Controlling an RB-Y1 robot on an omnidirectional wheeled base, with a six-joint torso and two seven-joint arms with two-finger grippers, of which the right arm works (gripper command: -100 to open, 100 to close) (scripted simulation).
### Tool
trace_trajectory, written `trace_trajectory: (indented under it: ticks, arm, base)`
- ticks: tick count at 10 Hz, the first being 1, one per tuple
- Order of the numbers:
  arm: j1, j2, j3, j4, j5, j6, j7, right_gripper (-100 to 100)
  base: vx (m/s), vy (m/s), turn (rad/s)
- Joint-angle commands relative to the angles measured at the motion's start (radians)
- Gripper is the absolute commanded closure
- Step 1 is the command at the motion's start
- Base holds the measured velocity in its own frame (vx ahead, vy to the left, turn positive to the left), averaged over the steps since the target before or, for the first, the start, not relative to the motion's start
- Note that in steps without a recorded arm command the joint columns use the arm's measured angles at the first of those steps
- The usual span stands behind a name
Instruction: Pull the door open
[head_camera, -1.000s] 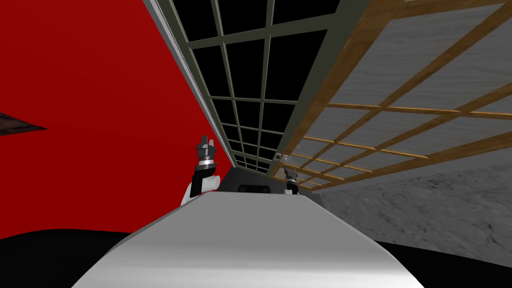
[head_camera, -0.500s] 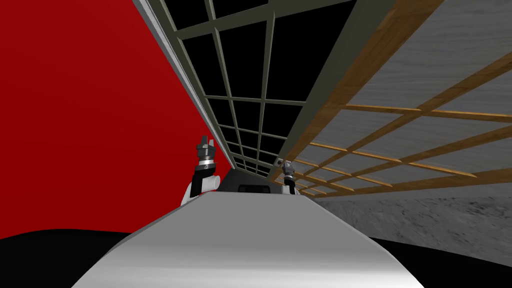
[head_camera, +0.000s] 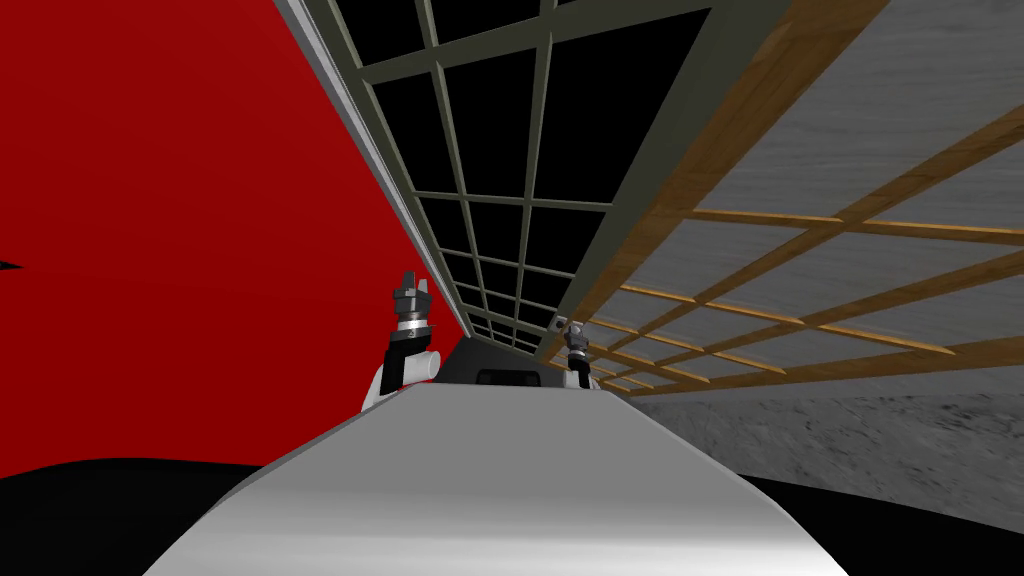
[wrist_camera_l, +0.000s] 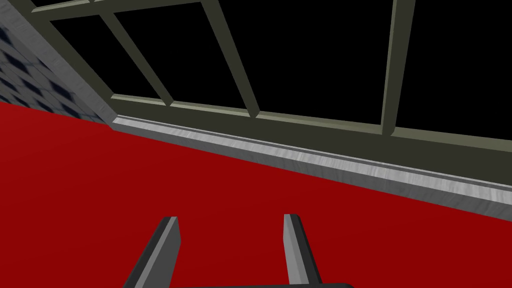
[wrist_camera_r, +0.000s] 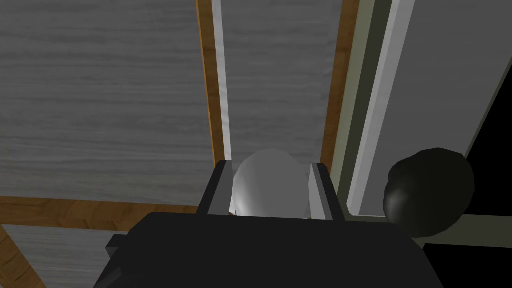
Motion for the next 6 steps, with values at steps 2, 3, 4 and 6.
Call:
trace_trajectory:
  ticks: [2,3,4,6]
  arm:
    - [0.025,-0.008,-0.006,0.011,-0.005,0.002,-0.02,100]
    - [0.032,-0.011,-0.008,0.014,-0.006,0.003,-0.026,100]
    - [0.038,-0.013,-0.01,0.017,-0.008,0.003,-0.031,100]
    - [0.064,-0.022,-0.016,0.029,-0.013,0.005,-0.052,100]
  base:
    - [-0.092,0.038,-0.027]
    - [-0.128,0.053,-0.049]
    - [-0.121,0.045,-0.034]
    - [-0.175,0.042,-0.058]
